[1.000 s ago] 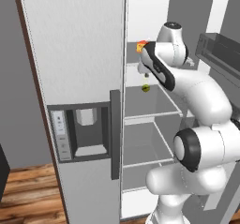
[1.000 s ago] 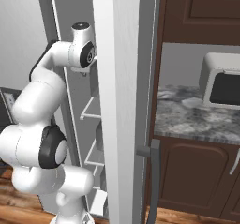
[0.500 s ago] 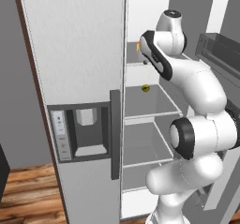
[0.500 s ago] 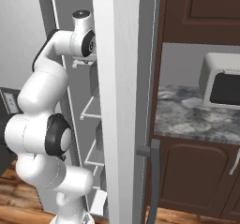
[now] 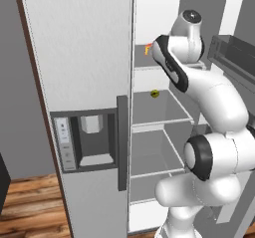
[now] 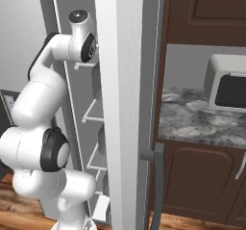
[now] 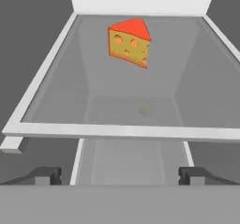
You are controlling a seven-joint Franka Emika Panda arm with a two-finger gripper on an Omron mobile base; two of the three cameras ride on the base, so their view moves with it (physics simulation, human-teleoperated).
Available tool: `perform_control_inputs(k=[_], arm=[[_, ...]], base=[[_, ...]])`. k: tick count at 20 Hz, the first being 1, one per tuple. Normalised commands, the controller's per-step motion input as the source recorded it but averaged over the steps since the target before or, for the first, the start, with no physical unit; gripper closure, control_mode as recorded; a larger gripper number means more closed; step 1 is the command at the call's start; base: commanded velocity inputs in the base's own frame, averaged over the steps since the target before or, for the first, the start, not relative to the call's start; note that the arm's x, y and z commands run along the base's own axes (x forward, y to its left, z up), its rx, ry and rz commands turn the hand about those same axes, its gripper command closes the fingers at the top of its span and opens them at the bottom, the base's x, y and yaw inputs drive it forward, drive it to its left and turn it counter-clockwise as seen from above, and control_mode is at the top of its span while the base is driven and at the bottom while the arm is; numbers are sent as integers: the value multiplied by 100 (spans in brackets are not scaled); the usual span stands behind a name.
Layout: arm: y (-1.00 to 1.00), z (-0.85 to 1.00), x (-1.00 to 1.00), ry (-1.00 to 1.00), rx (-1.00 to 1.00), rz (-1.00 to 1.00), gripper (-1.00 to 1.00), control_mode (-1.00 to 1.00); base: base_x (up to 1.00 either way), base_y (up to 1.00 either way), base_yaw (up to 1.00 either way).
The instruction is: Pick the cheese from the fridge and the cheese grater from the cabinet and place them next to the salad bowl.
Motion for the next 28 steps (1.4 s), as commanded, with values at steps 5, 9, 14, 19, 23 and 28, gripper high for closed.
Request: perform_control_inputs(k=[5,9,14,19,23,28], arm=[[-1,30,1,-6,0,0,-100,-100],[-4,22,9,13,0,0,-100,-100],[-4,9,25,16,0,0,-100,-100],[-2,-1,16,4,0,0,-100,-100],[0,-18,23,-9,0,0,-100,-100],[0,-18,31,-10,0,0,-100,-100]], base=[[0,0,0],[0,0,0],[0,0,0],[0,0,0],[0,0,0],[0,0,0]])
